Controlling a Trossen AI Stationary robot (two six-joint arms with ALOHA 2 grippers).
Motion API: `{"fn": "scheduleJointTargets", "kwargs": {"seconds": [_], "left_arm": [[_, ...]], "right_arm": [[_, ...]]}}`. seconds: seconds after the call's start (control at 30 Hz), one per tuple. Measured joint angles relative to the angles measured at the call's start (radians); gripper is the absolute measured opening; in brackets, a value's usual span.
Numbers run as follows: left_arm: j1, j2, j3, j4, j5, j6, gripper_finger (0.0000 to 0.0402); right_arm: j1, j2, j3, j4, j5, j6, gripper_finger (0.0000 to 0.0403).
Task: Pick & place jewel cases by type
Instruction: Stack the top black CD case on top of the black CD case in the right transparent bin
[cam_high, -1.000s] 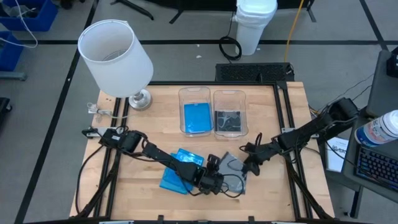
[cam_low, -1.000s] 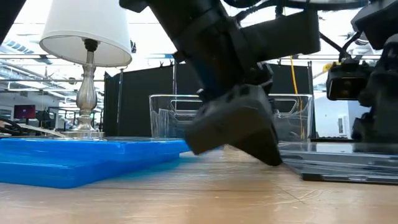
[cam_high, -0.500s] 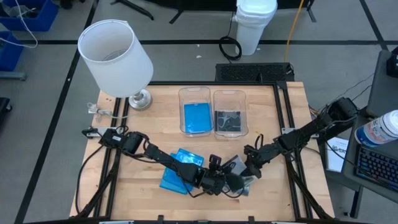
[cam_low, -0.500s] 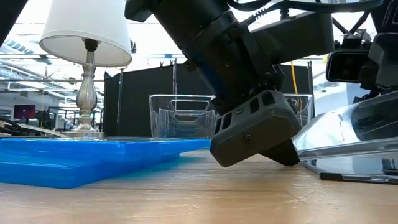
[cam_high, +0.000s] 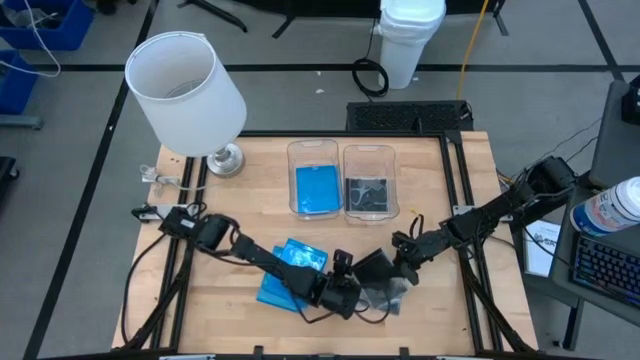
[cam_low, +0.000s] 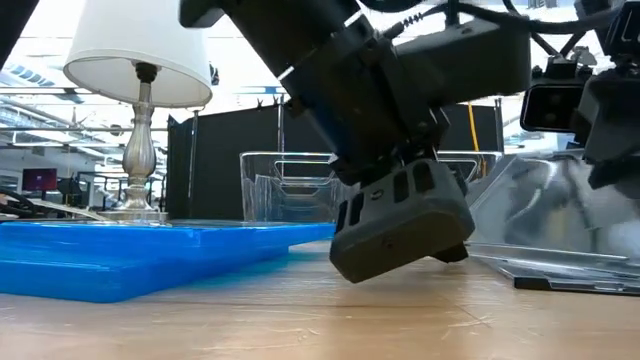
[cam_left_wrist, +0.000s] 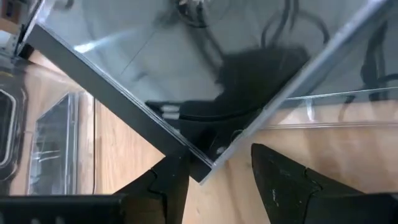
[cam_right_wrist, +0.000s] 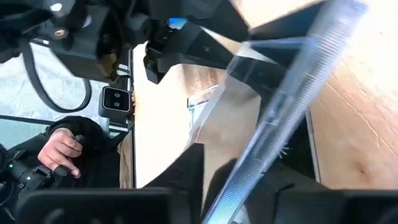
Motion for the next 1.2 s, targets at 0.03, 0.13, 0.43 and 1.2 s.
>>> {"fn": "scheduleJointTargets", "kwargs": {"seconds": [0.03,0.13,0.43,1.2], "left_arm": [[-0.004,0.0,0.0,0.0,-0.006,0.0,0.0175],[-0.022,-0.003,0.0,0.004,-0.05,0.013,0.0175],[-0.117,-0.063,0.0,-0.022,-0.229,0.075,0.0175],[-0.232,-0.144,0.0,-0.556,-0.16,-0.498,0.0175]], "right_arm": [[0.0,0.0,0.0,-0.002,-0.001,0.005,0.006],[0.0,0.0,0.0,-0.005,0.0,0.009,0.0034],[0.0,-0.056,0.0,0.045,0.032,-0.129,0.0028],[-0.025,-0.23,0.635,-0.868,0.19,-0.53,0.0017]]}}
